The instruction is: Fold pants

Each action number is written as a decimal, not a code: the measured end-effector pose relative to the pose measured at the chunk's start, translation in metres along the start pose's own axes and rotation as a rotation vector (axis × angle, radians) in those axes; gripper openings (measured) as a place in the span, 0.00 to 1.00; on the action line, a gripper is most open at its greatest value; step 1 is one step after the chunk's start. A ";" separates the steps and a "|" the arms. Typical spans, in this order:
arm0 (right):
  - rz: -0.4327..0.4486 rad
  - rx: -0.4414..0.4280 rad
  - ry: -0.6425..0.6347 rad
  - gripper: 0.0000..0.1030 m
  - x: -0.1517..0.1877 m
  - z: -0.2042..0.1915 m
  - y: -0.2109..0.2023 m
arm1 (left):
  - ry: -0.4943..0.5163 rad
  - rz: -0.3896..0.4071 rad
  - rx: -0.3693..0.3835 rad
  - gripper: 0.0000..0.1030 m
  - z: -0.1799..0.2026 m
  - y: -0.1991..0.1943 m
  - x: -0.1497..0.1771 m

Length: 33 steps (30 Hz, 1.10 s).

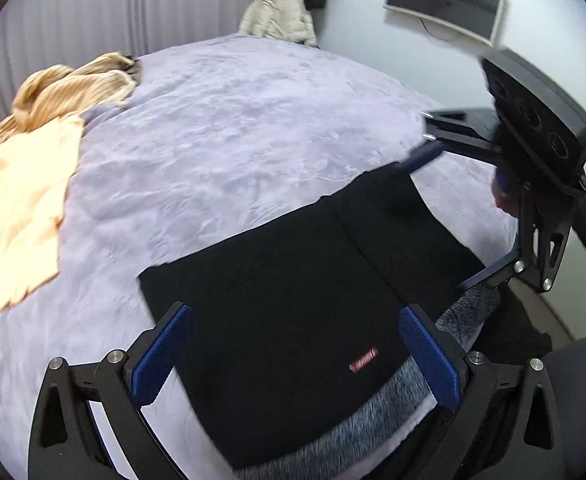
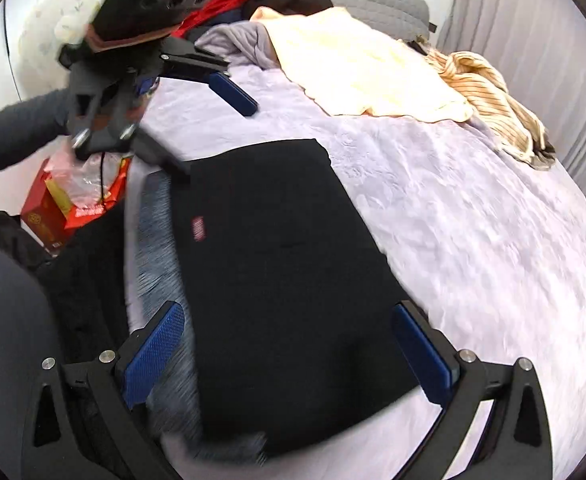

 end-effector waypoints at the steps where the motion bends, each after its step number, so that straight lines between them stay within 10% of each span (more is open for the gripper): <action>1: -0.022 -0.016 -0.010 1.00 -0.003 0.000 0.009 | 0.010 -0.028 0.004 1.00 -0.001 0.010 -0.003; 6: -0.108 -0.058 -0.052 1.00 0.006 0.003 0.046 | 0.022 -0.170 -0.033 1.00 -0.019 0.054 0.009; 15: -0.131 -0.020 0.085 1.00 0.038 0.013 0.007 | 0.025 -0.099 -0.015 1.00 -0.018 0.007 0.040; 19: 0.015 -0.056 0.015 1.00 0.017 -0.020 -0.020 | 0.071 -0.024 0.073 1.00 0.009 -0.003 0.035; 23: -0.027 -0.045 -0.072 1.00 0.011 -0.054 0.004 | 0.109 -0.168 -0.052 1.00 0.016 0.047 0.042; 33: -0.062 0.146 0.111 1.00 0.058 -0.062 -0.026 | -0.081 0.010 -0.202 1.00 0.007 -0.009 0.047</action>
Point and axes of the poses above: each gripper's, at about its wrist camera, not at the fingertips, and y roughly the way its jaws point, z to its right, x to its underside, the point moved 1 cm from there along y, roughly the way its jaws point, and after that the axes turned 11 degrees about x, right-handed, at the moved point
